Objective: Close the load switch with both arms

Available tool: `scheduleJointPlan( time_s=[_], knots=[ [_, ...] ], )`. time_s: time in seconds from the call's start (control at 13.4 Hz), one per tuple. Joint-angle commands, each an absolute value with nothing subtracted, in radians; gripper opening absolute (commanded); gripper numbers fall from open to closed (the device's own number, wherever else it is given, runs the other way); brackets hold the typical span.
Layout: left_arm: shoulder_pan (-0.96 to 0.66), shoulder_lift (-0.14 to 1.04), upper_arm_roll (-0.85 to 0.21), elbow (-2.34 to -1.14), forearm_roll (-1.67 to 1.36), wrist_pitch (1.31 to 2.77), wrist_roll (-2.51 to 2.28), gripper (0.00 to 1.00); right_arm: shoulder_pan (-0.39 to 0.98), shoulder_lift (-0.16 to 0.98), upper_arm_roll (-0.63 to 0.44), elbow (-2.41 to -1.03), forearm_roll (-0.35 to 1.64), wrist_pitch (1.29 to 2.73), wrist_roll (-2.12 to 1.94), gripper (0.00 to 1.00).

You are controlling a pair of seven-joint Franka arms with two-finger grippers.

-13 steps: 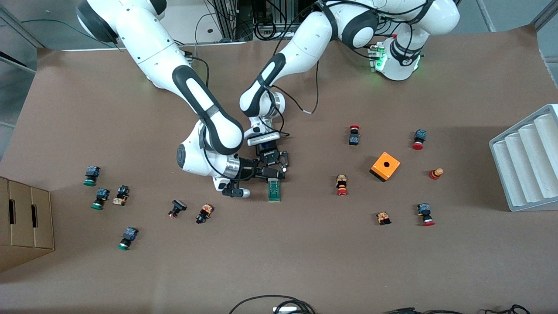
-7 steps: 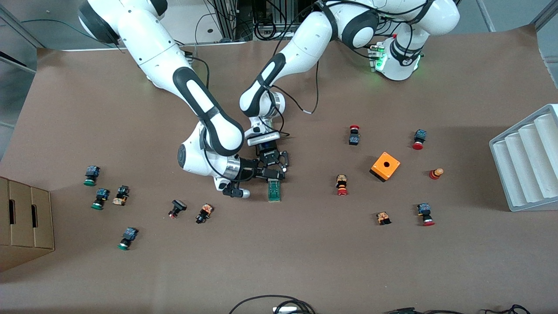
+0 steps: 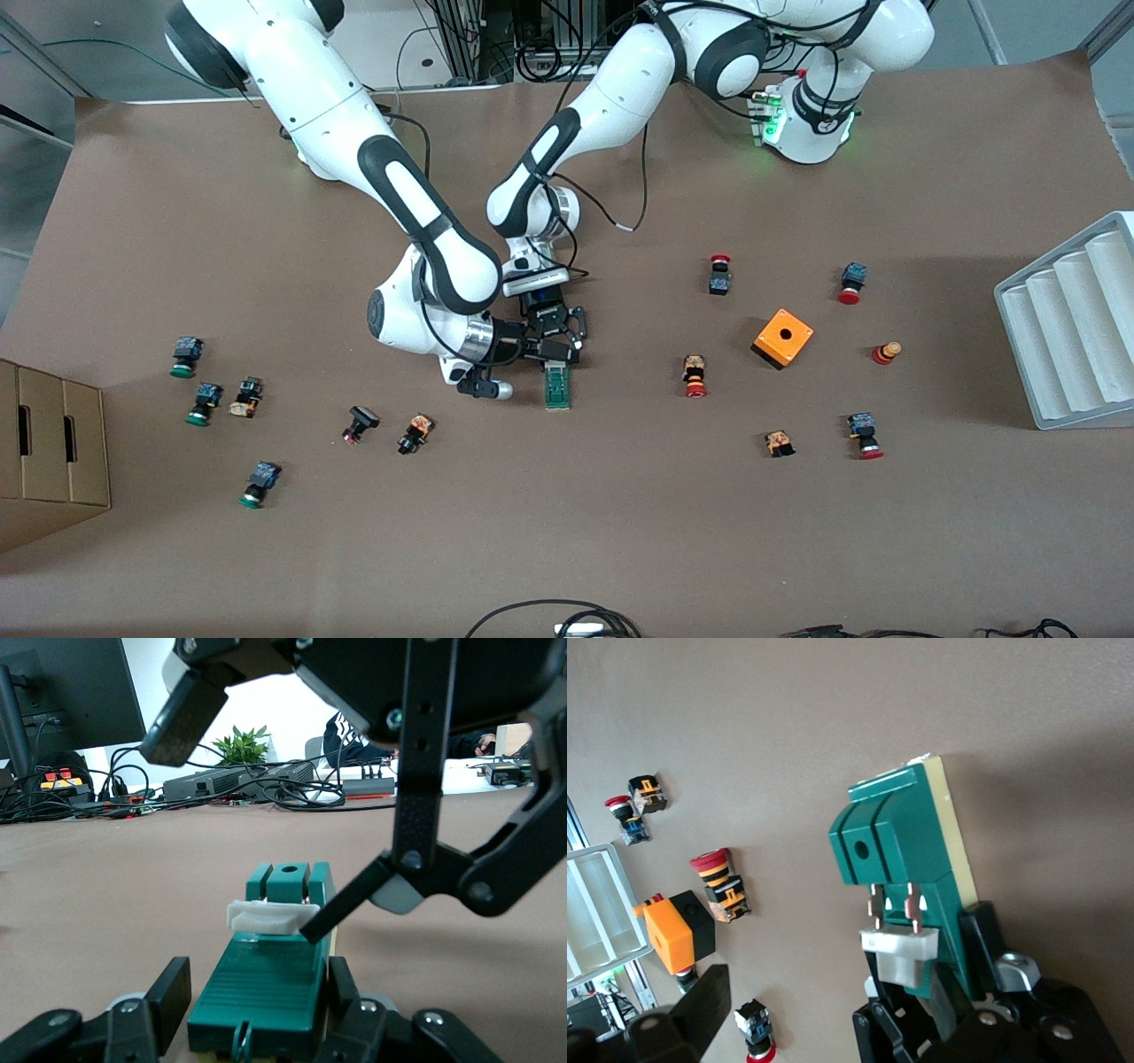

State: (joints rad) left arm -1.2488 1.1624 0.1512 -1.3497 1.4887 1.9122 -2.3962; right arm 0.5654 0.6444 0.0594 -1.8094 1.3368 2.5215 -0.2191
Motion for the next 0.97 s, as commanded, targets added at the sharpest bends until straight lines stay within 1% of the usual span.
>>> scheduleJointPlan(
  time_s=[0.0, 0.6, 0.89],
  knots=[
    [-1.244, 1.19, 0.152, -1.381, 1.445, 1.858, -2.405, 0.69, 0.575, 0.658, 0.054, -1.793, 1.371, 2.543, -0.239, 1.0],
    [-1.244, 1.19, 0.152, -1.379, 1.445, 1.858, -2.405, 0.69, 0.574, 0.663, 0.052, -1.796, 1.376, 2.543, -0.245, 0.99],
    [-1.246, 1.19, 0.152, -1.379, 1.443, 1.858, -2.405, 0.69, 0.574, 0.664, 0.052, -1.796, 1.376, 2.543, -0.258, 0.93]
  ],
)
